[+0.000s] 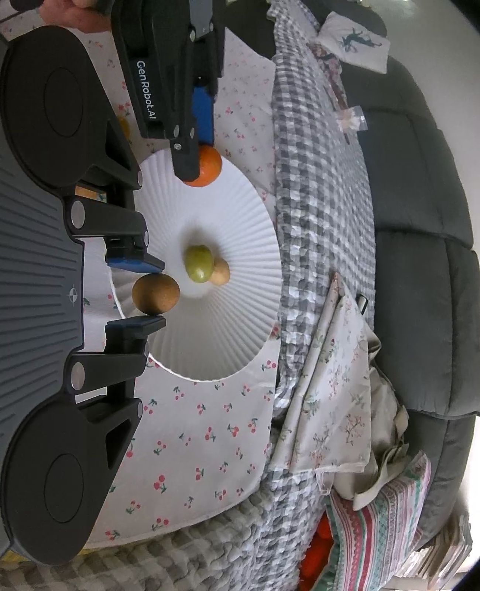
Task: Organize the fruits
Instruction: 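Lower the kiwi and tangerine into the white bowl and open both tools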
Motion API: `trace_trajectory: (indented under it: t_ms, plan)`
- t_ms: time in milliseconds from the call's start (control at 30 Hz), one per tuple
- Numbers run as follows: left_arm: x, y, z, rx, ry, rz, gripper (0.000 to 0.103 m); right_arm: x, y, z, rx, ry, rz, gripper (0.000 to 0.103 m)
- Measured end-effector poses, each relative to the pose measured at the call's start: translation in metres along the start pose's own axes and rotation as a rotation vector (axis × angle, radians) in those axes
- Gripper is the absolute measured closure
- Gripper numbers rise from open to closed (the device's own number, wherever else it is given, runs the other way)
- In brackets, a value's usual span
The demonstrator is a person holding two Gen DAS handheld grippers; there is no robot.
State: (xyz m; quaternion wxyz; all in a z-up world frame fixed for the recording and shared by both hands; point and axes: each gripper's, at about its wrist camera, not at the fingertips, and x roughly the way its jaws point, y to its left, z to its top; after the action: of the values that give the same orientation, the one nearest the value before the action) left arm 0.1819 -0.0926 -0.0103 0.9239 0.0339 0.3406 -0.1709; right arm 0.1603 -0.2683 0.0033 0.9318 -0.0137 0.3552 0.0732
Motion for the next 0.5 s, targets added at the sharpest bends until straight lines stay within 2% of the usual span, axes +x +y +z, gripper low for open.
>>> trace_trajectory:
  t_ms: [267,333,400,467,500]
  plan:
    - [0.008,-0.001,-0.001,0.034,-0.013,0.002,0.070,0.018,-0.001,-0.002,-0.019,0.012,0.003,0.080]
    - [0.010,-0.001,-0.001,0.037,-0.013,-0.002,0.069,0.021,0.000,-0.003,-0.023,0.010,0.000,0.076]
    - [0.010,0.000,-0.001,0.034,-0.011,0.001,0.063,0.022,0.000,-0.003,-0.026,0.008,0.000,0.076]
    - [0.008,0.000,-0.002,0.039,-0.024,0.015,0.052,0.022,0.000,-0.002,-0.019,0.009,0.001,0.076]
    - [0.008,0.000,-0.002,0.041,-0.027,0.019,0.051,0.022,-0.001,-0.002,-0.013,0.009,0.002,0.074]
